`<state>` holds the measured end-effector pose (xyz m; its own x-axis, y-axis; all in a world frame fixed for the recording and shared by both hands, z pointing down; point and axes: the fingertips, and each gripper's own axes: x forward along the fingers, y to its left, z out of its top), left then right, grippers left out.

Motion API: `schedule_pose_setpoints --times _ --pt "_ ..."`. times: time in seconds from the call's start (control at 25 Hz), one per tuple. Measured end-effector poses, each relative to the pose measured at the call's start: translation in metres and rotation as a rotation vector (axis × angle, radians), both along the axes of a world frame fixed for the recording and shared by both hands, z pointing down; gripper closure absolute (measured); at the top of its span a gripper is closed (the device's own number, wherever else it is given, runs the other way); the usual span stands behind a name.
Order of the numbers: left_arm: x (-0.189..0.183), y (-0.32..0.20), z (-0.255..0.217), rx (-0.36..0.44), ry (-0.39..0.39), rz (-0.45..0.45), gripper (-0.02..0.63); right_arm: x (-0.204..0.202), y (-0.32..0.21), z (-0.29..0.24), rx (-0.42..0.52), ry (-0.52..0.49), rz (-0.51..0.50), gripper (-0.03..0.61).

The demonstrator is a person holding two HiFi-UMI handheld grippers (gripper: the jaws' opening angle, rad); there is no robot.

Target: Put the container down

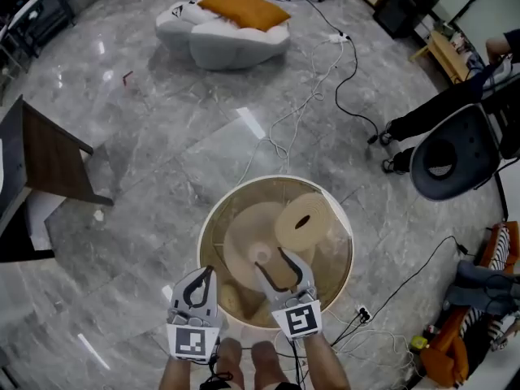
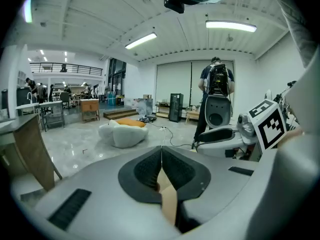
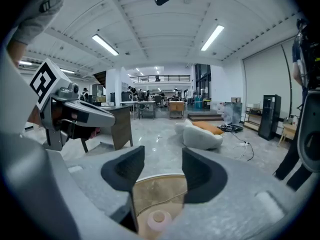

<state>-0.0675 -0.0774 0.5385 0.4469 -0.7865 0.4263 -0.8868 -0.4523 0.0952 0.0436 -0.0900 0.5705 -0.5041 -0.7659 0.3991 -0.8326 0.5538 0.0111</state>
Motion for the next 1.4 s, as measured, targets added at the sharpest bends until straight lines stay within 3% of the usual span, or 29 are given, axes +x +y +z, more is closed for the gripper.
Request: schedule_pose_setpoints --times 0.52,0.68,1.08,1.4 --pt "0.015 0.008 -0.141 0.132 0.007 0.086 0.594 0.021 0.014 -0.146 0.091 -0.029 0.106 0.375" --pt "0.012 0.005 -0.172 0.224 -0.055 0.145 0.594 0.031 0.016 -0.189 0.121 -0.028 0.143 0.391" --pt "0.015 0.043 -0.251 0.253 -0.053 0.158 0.594 0.056 0.06 -0.275 0.168 -0.052 0.23 0.441" --pt "0.006 0.078 -0.268 0.274 -0.064 0.195 0.594 0.07 0.099 -0.297 0.197 -0.031 0.313 0.501"
